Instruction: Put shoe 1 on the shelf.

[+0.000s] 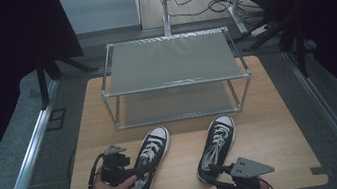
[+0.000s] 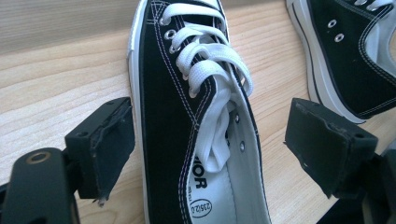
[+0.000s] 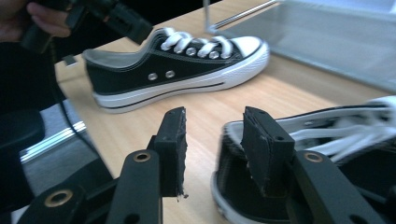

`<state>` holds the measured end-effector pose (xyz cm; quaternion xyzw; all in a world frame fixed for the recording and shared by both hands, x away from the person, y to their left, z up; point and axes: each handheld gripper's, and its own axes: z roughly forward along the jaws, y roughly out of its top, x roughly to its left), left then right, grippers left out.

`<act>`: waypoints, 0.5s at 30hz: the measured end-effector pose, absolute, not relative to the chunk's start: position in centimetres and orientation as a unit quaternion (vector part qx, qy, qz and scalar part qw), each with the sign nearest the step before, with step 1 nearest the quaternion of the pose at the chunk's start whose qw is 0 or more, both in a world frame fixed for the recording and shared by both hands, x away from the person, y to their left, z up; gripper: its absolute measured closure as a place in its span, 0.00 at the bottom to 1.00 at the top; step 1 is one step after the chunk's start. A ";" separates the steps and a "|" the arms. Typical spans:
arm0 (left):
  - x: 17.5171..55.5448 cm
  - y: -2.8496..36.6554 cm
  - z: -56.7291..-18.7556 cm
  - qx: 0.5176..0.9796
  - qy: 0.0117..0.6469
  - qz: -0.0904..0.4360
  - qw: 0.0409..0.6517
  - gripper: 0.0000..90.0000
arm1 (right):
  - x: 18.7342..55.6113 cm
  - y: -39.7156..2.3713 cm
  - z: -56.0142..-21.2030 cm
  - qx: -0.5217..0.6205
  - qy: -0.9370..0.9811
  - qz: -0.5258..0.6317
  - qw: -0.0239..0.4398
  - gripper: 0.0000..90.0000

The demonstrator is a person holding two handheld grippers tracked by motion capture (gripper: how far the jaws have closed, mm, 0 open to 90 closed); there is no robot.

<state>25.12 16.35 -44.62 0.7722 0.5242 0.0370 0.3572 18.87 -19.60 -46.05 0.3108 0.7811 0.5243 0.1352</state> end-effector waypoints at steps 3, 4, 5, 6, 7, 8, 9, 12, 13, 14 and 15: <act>25.4 15.9 -44.6 0.779 0.524 0.038 0.342 0.17 | 18.8 -19.9 -45.8 0.311 0.777 0.530 0.139 0.66; 25.5 15.8 -44.5 0.781 0.524 0.037 0.337 0.17 | 18.7 -20.0 -45.7 0.310 0.776 0.531 0.140 0.66; 25.6 15.6 -44.5 0.781 0.527 0.039 0.331 0.16 | 18.7 -20.0 -45.6 0.309 0.775 0.532 0.141 0.66; 25.8 15.1 -44.5 0.783 0.530 0.042 0.322 0.15 | 18.6 -20.1 -45.5 0.309 0.775 0.533 0.142 0.66; 25.9 14.9 -44.5 0.785 0.529 0.041 0.319 0.14 | 18.6 -20.1 -45.5 0.309 0.775 0.532 0.143 0.66; 26.0 14.7 -44.6 0.787 0.528 0.040 0.316 0.13 | 18.6 -20.1 -45.5 0.309 0.776 0.531 0.143 0.66; 26.1 14.5 -44.7 0.790 0.527 0.040 0.310 0.13 | 18.6 -20.1 -45.5 0.309 0.776 0.530 0.143 0.66; 26.4 14.2 -44.9 0.795 0.528 0.041 0.296 0.13 | 18.6 -20.0 -45.6 0.310 0.776 0.530 0.144 0.66; 26.5 14.0 -45.0 0.798 0.528 0.042 0.289 0.13 | 18.6 -20.0 -45.6 0.310 0.776 0.530 0.144 0.66; 26.7 13.6 -45.4 0.802 0.528 0.043 0.277 0.13 | 18.6 -19.9 -45.6 0.310 0.778 0.527 0.143 0.66; 26.9 13.5 -45.5 0.803 0.529 0.044 0.270 0.12 | 18.6 -19.9 -45.7 0.310 0.779 0.526 0.142 0.65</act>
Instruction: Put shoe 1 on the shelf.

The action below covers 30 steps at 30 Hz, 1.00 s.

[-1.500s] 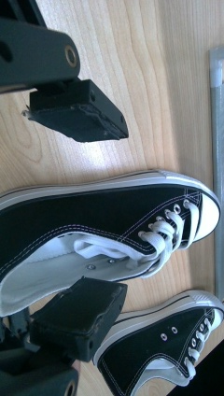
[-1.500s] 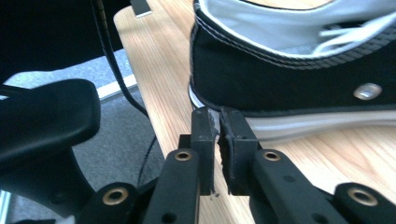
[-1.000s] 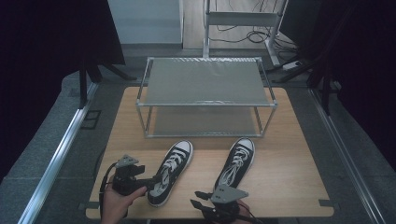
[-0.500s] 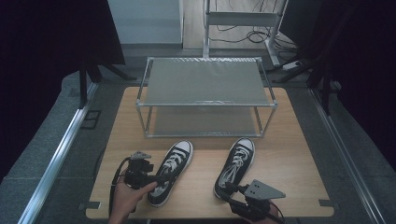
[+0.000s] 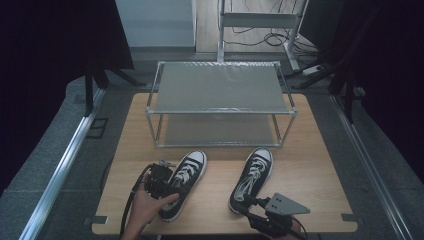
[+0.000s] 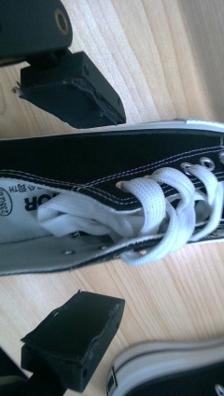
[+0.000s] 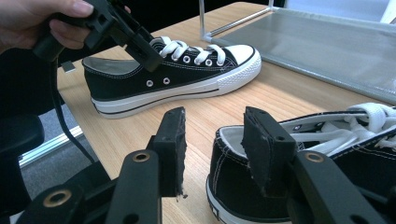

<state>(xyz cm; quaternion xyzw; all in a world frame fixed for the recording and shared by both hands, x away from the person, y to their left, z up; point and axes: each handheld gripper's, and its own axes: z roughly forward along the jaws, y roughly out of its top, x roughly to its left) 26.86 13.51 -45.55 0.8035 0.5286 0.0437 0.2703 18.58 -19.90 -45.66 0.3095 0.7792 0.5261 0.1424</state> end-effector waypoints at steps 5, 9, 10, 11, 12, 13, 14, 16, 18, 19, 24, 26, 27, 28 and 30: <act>27.5 13.0 -46.3 0.808 0.536 0.037 0.243 0.12 | 18.5 -19.6 -46.0 0.308 0.784 0.520 0.141 0.65; 28.2 12.5 -46.8 0.813 0.537 0.028 0.221 0.11 | 18.6 -19.5 -46.1 0.308 0.785 0.519 0.140 0.65; 28.3 12.5 -46.8 0.813 0.540 0.027 0.218 0.11 | 18.5 -19.5 -46.1 0.308 0.785 0.518 0.140 0.65; 28.5 12.4 -46.9 0.812 0.542 0.025 0.214 0.11 | 18.5 -19.5 -46.1 0.308 0.786 0.518 0.140 0.65; 28.6 12.4 -47.0 0.814 0.543 0.023 0.206 0.11 | 18.5 -19.5 -46.1 0.308 0.786 0.518 0.140 0.65; 28.6 12.4 -47.0 0.814 0.543 0.023 0.206 0.11 | 18.5 -19.4 -46.1 0.307 0.786 0.518 0.141 0.65; 28.9 12.2 -47.2 0.816 0.544 0.018 0.193 0.11 | 18.5 -19.4 -46.2 0.306 0.786 0.518 0.141 0.65; 29.2 11.9 -47.4 0.813 0.551 0.019 0.188 0.11 | 18.6 -19.4 -46.2 0.306 0.787 0.516 0.139 0.65; 29.4 11.7 -47.5 0.818 0.548 0.017 0.175 0.11 | 18.6 -19.4 -46.3 0.307 0.788 0.516 0.139 0.65; 29.5 11.6 -47.6 0.819 0.548 0.019 0.170 0.12 | 18.6 -19.4 -46.4 0.308 0.788 0.515 0.139 0.65; 29.9 11.3 -47.9 0.822 0.549 0.020 0.154 0.14 | 18.5 -19.3 -46.4 0.306 0.789 0.514 0.140 0.65; 29.9 11.3 -47.8 0.827 0.543 0.022 0.147 0.15 | 18.5 -19.3 -46.4 0.305 0.790 0.514 0.139 0.65; 29.9 11.3 -47.8 0.827 0.543 0.022 0.147 0.15 | 18.5 -19.3 -46.4 0.305 0.790 0.514 0.139 0.65; 29.9 11.4 -47.8 0.826 0.542 0.020 0.151 0.15 | 18.6 -19.3 -46.4 0.306 0.789 0.514 0.139 0.65; 29.8 11.6 -47.8 0.827 0.540 0.019 0.156 0.16 | 18.6 -19.3 -46.4 0.306 0.789 0.514 0.140 0.65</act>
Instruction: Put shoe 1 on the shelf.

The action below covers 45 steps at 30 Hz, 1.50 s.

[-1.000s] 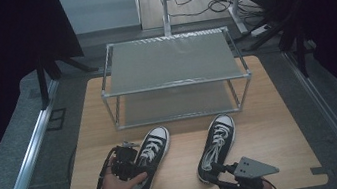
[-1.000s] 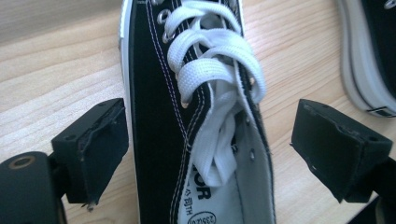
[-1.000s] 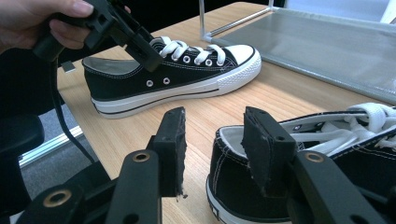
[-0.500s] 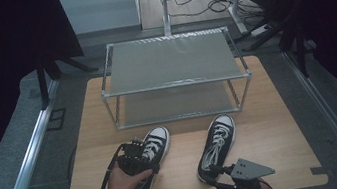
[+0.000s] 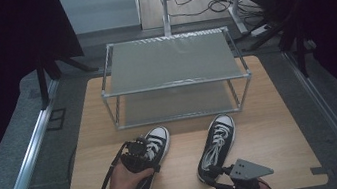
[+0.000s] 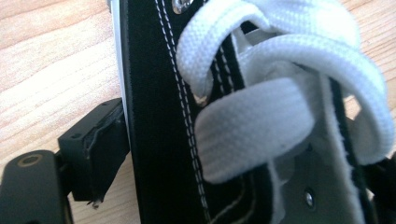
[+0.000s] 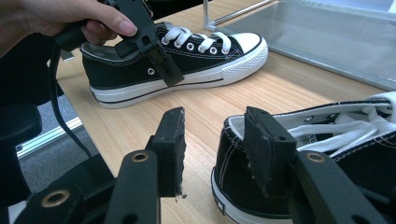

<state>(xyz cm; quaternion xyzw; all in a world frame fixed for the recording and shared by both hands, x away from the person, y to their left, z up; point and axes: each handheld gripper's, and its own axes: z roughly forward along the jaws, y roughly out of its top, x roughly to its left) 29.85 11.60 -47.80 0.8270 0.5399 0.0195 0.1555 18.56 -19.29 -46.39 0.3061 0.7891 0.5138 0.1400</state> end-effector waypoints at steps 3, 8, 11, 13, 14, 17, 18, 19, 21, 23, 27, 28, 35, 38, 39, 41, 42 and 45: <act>29.7 11.8 -47.9 0.819 0.545 0.020 0.175 0.18 | 18.5 -19.3 -46.4 0.305 0.789 0.513 0.141 0.65; 29.4 12.3 -47.7 0.821 0.538 0.008 0.193 0.18 | 18.5 -19.4 -46.3 0.304 0.788 0.516 0.142 0.65; 29.2 12.9 -47.1 0.824 0.528 0.003 0.208 0.18 | 18.6 -19.5 -46.2 0.306 0.787 0.516 0.144 0.65; 29.0 13.2 -46.6 0.823 0.524 0.001 0.219 0.18 | 18.6 -19.6 -46.2 0.308 0.785 0.517 0.146 0.65; 29.0 13.3 -46.4 0.822 0.524 0.002 0.224 0.18 | 18.7 -19.7 -46.2 0.309 0.783 0.519 0.147 0.65; 28.9 13.6 -45.9 0.822 0.521 0.003 0.230 0.18 | 18.7 -19.7 -46.1 0.309 0.783 0.519 0.148 0.65; 28.9 13.7 -45.7 0.822 0.520 0.003 0.233 0.18 | 18.7 -19.8 -46.1 0.310 0.783 0.518 0.149 0.65; 28.9 13.8 -45.3 0.821 0.519 0.004 0.240 0.18 | 18.7 -19.8 -46.1 0.310 0.783 0.519 0.149 0.65; 29.0 13.9 -45.1 0.820 0.518 0.004 0.244 0.18 | 18.8 -19.9 -46.0 0.311 0.783 0.518 0.150 0.65; 29.0 14.1 -44.5 0.818 0.516 0.003 0.254 0.18 | 18.8 -19.9 -46.0 0.311 0.782 0.519 0.150 0.65; 29.0 14.0 -43.9 0.820 0.510 0.003 0.259 0.18 | 18.8 -20.0 -46.0 0.312 0.781 0.520 0.152 0.65; 29.0 13.9 -43.7 0.821 0.508 0.004 0.260 0.18 | 18.8 -20.0 -46.0 0.312 0.781 0.520 0.152 0.65; 29.3 13.4 -41.9 0.823 0.496 0.006 0.276 0.18 | 18.8 -20.1 -45.9 0.312 0.781 0.520 0.153 0.65; 29.4 13.3 -41.4 0.823 0.494 0.007 0.281 0.18 | 18.8 -20.1 -45.9 0.312 0.780 0.520 0.153 0.65; 29.4 13.2 -41.2 0.822 0.493 0.008 0.283 0.18 | 18.8 -20.1 -45.9 0.313 0.780 0.520 0.153 0.65; 29.5 13.1 -40.4 0.824 0.488 0.010 0.288 0.18 | 18.9 -20.1 -45.9 0.313 0.779 0.520 0.155 0.65; 29.6 13.0 -40.2 0.824 0.487 0.010 0.290 0.18 | 18.9 -20.2 -45.9 0.313 0.778 0.521 0.155 0.65; 29.7 13.0 -39.5 0.825 0.483 0.010 0.295 0.18 | 18.9 -20.2 -45.8 0.314 0.778 0.521 0.155 0.65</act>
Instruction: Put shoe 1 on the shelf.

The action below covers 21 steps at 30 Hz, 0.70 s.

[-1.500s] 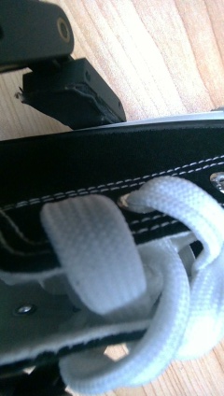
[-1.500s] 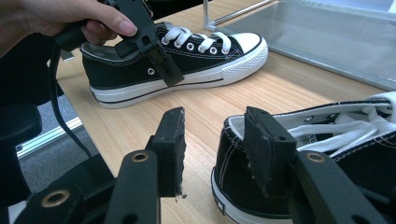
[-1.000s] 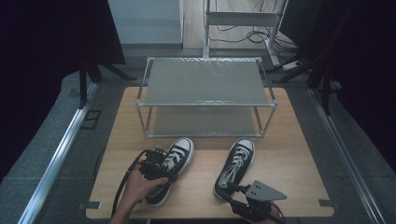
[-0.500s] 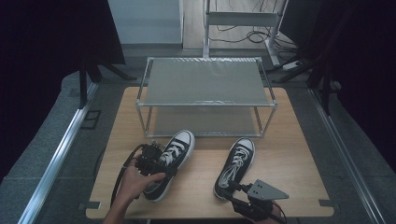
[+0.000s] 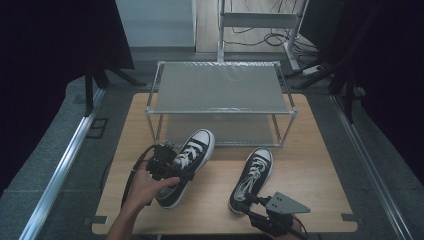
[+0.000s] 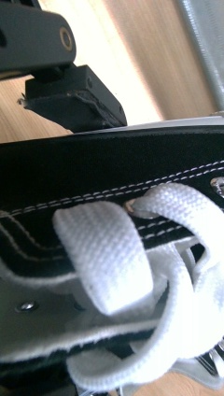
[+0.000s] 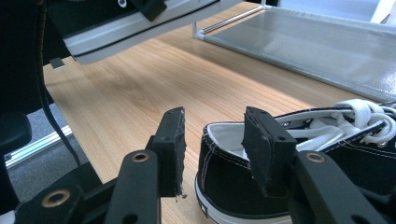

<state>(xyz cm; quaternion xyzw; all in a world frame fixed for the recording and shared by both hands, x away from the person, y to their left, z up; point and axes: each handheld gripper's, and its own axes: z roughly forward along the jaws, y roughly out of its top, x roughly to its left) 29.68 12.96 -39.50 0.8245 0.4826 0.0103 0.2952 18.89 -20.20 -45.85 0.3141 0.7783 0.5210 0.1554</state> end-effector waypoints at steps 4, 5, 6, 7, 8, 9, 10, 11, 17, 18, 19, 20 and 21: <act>29.9 12.9 -38.9 0.826 0.479 0.013 0.297 0.18 | 18.9 -20.2 -45.9 0.315 0.779 0.520 0.155 0.65; 30.0 12.8 -38.5 0.826 0.478 0.013 0.298 0.18 | 18.9 -20.2 -45.9 0.315 0.779 0.520 0.154 0.65; 30.1 12.7 -38.4 0.826 0.478 0.013 0.299 0.18 | 19.0 -20.2 -45.9 0.315 0.779 0.520 0.154 0.65; 30.1 12.7 -38.4 0.826 0.478 0.013 0.299 0.18 | 19.0 -20.2 -45.9 0.315 0.779 0.520 0.154 0.65; 30.2 12.7 -38.3 0.826 0.478 0.014 0.299 0.18 | 19.0 -20.2 -45.9 0.315 0.779 0.520 0.154 0.65; 30.2 12.6 -38.2 0.826 0.478 0.015 0.299 0.18 | 19.0 -20.3 -45.9 0.315 0.779 0.519 0.155 0.65; 30.3 12.5 -38.0 0.826 0.478 0.017 0.300 0.18 | 19.0 -20.3 -45.9 0.315 0.779 0.519 0.155 0.65; 30.4 12.4 -37.9 0.826 0.476 0.015 0.301 0.18 | 19.0 -20.3 -45.9 0.315 0.779 0.519 0.155 0.65; 30.6 12.3 -37.5 0.826 0.474 0.014 0.305 0.18 | 19.0 -20.3 -45.9 0.316 0.779 0.519 0.155 0.65; 30.8 12.3 -37.3 0.826 0.473 0.013 0.306 0.18 | 19.0 -20.3 -45.9 0.316 0.779 0.519 0.154 0.65; 30.9 12.2 -37.2 0.826 0.473 0.014 0.306 0.18 | 19.0 -20.3 -45.9 0.316 0.780 0.518 0.154 0.65; 30.9 12.2 -37.2 0.826 0.473 0.014 0.306 0.18 | 19.0 -20.3 -45.9 0.316 0.780 0.518 0.154 0.65; 31.0 12.2 -37.1 0.825 0.474 0.013 0.307 0.18 | 19.0 -20.3 -46.0 0.316 0.780 0.518 0.155 0.65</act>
